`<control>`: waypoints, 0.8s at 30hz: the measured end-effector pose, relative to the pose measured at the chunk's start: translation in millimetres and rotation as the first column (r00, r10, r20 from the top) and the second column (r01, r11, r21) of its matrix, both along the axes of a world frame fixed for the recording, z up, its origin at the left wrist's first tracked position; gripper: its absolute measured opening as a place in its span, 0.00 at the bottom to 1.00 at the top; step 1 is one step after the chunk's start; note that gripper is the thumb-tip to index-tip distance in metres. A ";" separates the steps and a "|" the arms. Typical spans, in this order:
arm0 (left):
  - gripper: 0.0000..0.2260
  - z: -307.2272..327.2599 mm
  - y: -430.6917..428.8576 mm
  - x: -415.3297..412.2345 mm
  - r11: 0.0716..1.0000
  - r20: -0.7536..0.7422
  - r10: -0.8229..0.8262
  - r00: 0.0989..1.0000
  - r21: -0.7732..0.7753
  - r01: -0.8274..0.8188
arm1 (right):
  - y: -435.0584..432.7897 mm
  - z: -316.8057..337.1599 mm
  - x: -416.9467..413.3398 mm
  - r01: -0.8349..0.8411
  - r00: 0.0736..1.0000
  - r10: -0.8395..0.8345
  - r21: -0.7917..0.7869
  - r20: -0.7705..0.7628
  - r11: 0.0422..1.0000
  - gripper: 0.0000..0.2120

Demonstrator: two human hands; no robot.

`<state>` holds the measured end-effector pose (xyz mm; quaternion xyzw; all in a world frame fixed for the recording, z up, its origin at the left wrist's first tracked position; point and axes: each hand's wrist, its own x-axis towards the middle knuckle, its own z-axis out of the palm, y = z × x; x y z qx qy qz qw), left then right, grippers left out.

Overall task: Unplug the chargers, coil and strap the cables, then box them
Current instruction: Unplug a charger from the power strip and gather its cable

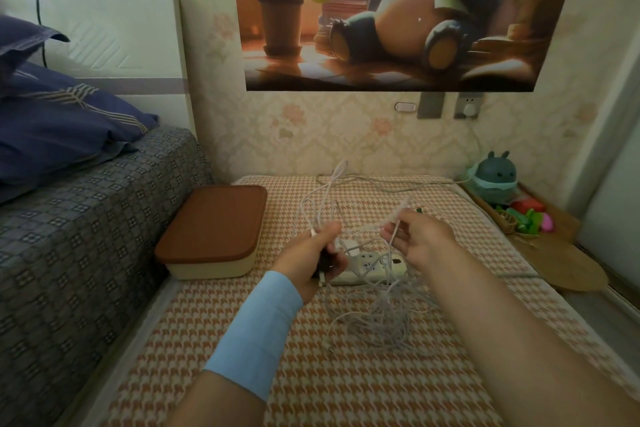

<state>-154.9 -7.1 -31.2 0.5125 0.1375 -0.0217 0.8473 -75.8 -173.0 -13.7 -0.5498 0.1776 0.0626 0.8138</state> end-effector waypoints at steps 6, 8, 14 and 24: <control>0.14 -4.0 -13.6 7.7 0.931 0.110 -0.155 0.982 0.348 0.108 | 19.5 10.9 -7.3 -0.151 0.985 0.160 -0.128 0.068 0.980 0.06; 0.10 -5.6 -16.4 10.6 0.911 0.094 -0.123 0.988 0.406 0.075 | 24.2 14.3 -11.9 -0.158 0.971 0.202 -0.285 0.130 0.945 0.06; 0.10 -8.8 -13.1 14.9 0.894 0.059 -0.046 0.997 0.449 0.015 | 24.5 10.4 -16.9 -0.397 0.862 0.477 -0.356 0.173 0.846 0.05; 0.10 -2.2 8.9 9.4 0.880 0.024 0.334 0.942 0.350 -0.321 | 7.4 -11.9 -29.7 -0.502 0.610 0.788 -0.732 0.078 0.461 0.09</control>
